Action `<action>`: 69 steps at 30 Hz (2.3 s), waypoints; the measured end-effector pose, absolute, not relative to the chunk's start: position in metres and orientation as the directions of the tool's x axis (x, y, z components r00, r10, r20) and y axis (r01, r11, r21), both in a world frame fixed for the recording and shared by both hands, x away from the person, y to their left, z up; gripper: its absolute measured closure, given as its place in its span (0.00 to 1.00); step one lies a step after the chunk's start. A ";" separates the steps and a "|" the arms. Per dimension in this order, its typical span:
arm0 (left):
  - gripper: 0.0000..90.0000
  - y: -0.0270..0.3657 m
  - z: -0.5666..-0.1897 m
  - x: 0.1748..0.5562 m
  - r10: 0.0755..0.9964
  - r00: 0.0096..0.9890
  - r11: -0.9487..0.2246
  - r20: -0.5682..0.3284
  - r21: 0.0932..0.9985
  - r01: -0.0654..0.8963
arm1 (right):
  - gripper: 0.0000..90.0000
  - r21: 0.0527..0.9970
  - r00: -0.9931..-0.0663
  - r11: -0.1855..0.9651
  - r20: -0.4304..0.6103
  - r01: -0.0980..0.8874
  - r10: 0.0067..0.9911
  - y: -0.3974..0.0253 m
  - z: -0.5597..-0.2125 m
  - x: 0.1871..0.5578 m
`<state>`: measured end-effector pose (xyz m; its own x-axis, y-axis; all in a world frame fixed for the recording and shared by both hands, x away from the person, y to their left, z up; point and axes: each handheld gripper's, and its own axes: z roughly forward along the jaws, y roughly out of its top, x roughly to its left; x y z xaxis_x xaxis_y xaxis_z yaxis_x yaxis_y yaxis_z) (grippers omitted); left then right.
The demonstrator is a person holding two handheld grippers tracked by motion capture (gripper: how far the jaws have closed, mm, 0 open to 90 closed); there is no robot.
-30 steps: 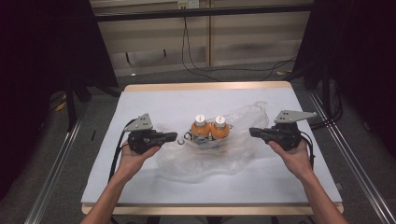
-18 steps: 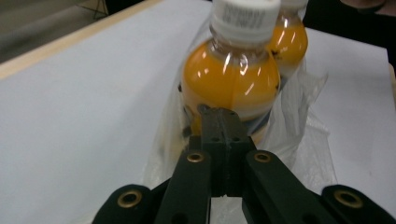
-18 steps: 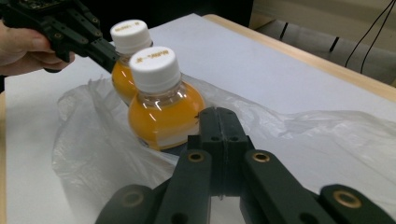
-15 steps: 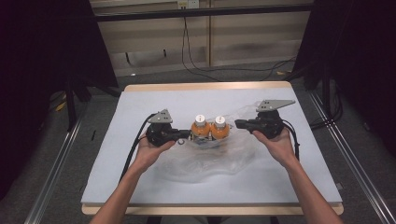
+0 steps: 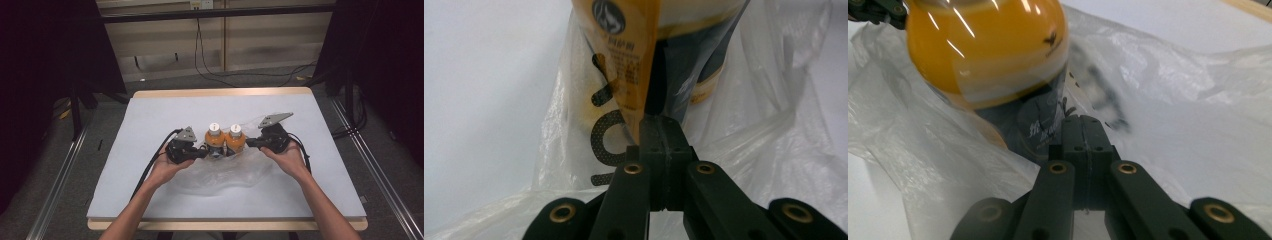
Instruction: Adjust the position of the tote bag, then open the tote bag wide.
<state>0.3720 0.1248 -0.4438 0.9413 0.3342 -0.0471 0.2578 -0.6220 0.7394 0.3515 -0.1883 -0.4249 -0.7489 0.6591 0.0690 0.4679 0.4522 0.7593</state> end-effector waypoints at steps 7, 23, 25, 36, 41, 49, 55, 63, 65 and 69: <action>1.00 0.127 -0.450 0.377 0.340 0.939 -0.649 -0.045 0.711 0.269 | 1.00 0.712 -0.761 0.503 0.068 0.490 0.646 -0.182 -0.444 0.355; 1.00 0.119 -0.471 0.377 0.309 0.951 -0.744 -0.010 0.621 0.248 | 1.00 0.583 -0.772 0.606 0.058 0.541 0.633 -0.176 -0.470 0.362; 1.00 0.117 -0.471 0.375 0.314 0.949 -0.747 0.006 0.619 0.243 | 1.00 0.577 -0.771 0.610 0.054 0.543 0.635 -0.175 -0.469 0.362; 1.00 0.120 -0.467 0.376 0.340 0.939 -0.774 0.042 0.579 0.255 | 1.00 0.501 -0.809 0.695 0.016 0.515 0.587 -0.181 -0.463 0.350; 1.00 0.124 -0.460 0.382 0.356 0.935 -0.712 -0.013 0.644 0.280 | 1.00 0.498 -0.821 0.705 0.025 0.505 0.570 -0.184 -0.462 0.346; 1.00 0.114 -0.469 0.377 0.342 0.939 -0.760 0.044 0.600 0.249 | 1.00 0.481 -0.828 0.714 0.044 0.508 0.559 -0.183 -0.461 0.337; 1.00 0.104 -0.460 0.369 0.272 0.947 -0.873 0.172 0.457 0.168 | 1.00 0.462 -0.836 0.727 0.058 0.507 0.546 -0.184 -0.456 0.335; 1.00 0.115 -0.461 0.375 0.272 0.959 -0.841 0.081 0.504 0.196 | 1.00 0.477 -0.830 0.722 0.028 0.501 0.557 -0.177 -0.453 0.341; 1.00 0.115 -0.461 0.375 0.271 0.960 -0.843 0.070 0.499 0.201 | 1.00 0.497 -0.822 0.707 0.022 0.503 0.569 -0.178 -0.450 0.344; 1.00 0.115 -0.460 0.376 0.258 0.964 -0.854 0.061 0.481 0.198 | 1.00 0.458 -0.804 0.730 -0.050 0.508 0.592 -0.178 -0.453 0.348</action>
